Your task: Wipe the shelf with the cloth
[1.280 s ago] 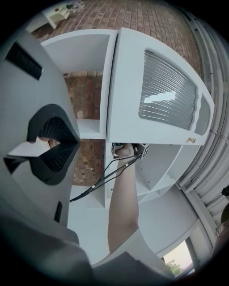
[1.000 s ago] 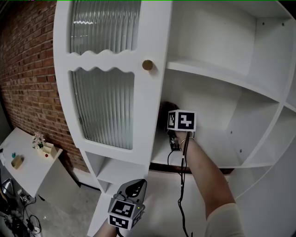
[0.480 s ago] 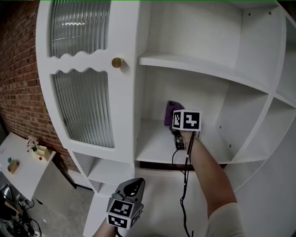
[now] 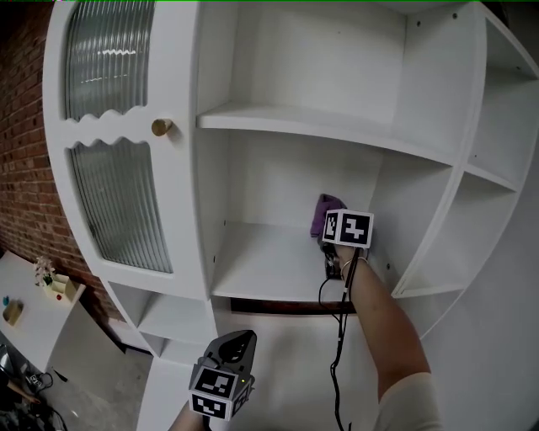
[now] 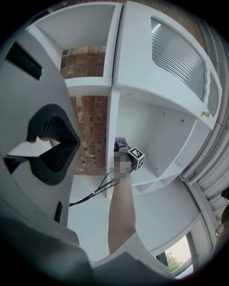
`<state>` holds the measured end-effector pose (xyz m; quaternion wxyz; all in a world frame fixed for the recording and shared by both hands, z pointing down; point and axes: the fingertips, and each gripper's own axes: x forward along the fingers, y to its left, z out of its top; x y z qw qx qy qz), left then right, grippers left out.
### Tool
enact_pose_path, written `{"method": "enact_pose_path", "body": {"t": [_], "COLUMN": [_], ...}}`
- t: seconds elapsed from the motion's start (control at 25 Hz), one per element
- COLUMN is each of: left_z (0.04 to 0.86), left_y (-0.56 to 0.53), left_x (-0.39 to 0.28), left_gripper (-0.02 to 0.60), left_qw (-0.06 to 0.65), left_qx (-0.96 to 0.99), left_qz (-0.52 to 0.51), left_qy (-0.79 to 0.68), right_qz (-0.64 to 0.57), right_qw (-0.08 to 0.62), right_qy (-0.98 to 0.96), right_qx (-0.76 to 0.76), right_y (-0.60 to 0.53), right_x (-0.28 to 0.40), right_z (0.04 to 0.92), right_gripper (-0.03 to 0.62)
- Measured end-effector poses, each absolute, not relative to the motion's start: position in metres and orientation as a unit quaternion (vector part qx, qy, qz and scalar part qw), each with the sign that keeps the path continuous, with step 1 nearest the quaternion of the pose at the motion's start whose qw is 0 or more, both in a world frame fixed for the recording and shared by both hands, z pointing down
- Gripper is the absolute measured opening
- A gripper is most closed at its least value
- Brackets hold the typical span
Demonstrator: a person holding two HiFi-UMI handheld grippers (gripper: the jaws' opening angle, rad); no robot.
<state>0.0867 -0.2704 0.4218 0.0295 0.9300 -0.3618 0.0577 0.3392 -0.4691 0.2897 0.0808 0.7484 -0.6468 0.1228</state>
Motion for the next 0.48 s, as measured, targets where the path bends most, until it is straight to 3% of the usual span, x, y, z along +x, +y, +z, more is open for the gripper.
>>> {"method": "enact_pose_path", "body": {"t": [0.28,0.48], "left_z": [0.423,0.421], "left_y": [-0.256,-0.249], "left_x": [0.104,0.097], "left_gripper": [0.012,0.012], "left_qw": [0.021,0.024], "left_qx": [0.932,0.928], "left_qz": [0.068,0.066], "left_qy": [-0.356,-0.365], "right_qz": [0.168,0.165], "right_qw": [0.053,0.058], "right_qy": [-0.599,-0.597], "right_qx": [0.781,0.783], "right_y": [-0.447,-0.441], "right_x": [0.396,0.400], "right_z": [0.290,0.288], "right_gripper": [0.081,0.080]}}
